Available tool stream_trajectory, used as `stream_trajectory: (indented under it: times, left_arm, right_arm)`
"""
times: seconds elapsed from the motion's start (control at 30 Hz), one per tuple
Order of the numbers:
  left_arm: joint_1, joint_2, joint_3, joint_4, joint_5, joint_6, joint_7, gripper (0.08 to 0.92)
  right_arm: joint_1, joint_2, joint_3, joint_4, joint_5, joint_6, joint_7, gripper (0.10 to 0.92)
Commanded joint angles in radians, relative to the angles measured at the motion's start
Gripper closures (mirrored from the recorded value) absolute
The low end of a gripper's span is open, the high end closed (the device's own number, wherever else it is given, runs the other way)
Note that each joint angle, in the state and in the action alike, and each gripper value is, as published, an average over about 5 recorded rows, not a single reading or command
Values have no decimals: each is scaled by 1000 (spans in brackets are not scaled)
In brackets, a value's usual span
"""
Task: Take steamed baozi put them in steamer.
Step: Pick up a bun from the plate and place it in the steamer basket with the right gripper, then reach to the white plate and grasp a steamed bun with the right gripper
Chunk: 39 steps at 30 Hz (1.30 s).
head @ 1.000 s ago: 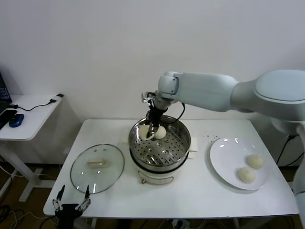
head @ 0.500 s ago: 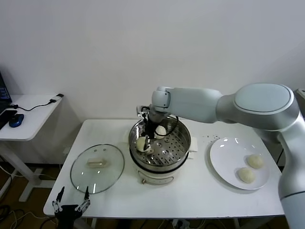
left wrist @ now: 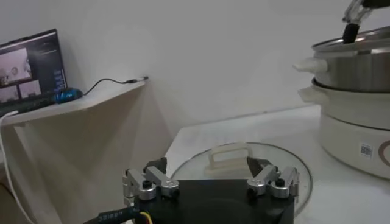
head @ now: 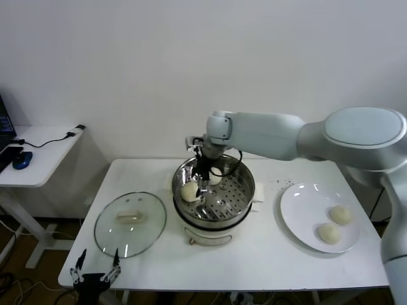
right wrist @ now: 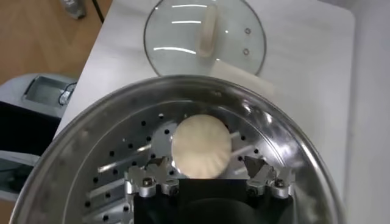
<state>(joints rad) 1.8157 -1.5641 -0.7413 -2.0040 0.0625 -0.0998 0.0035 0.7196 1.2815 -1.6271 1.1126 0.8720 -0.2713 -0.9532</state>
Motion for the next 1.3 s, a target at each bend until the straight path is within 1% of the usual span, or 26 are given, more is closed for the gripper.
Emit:
stream_trajectory:
  times: [0.03,0.17,0.4,0.53,0.67,0.8,0.9,1.07,1.3]
  left_arm:
    - [2,-1,2,-2,5,1,1,177]
    - [1,-4,6,-7,16,5,2,177]
    - [-1,-4,6,-16,29,12,3,177]
    - [-1,-12,11,-27,47,13,3,177]
    - [5,-17,11,-29,57,13,1,177]
    - [10,-19,7,-28,62,14,-1,177]
    - [12,-22,4,-29,64,15,-3,177]
    - [13,-26,2,-29,75,20,-8,177]
    - [14,-29,4,-19,85,23,-15,177]
  right_arm:
    - [142,-275,-1,210,-63,27,-27,203]
    - [187,-452,-20,288,-159,61,-55,203]
    - [159,-720,2,334,-335,108,-132,203]
    - [56,-837,66,329,-485,141,-163,203]
    - [-166,-919,206,303,-643,179,-177,203]
    - [-419,-953,446,258,-811,234,-193,203]
    - [-574,-950,575,229,-891,255,-195,203]
    - [-762,-919,742,163,-982,281,-196,203]
    - [-827,-845,825,54,-1041,304,-196,203]
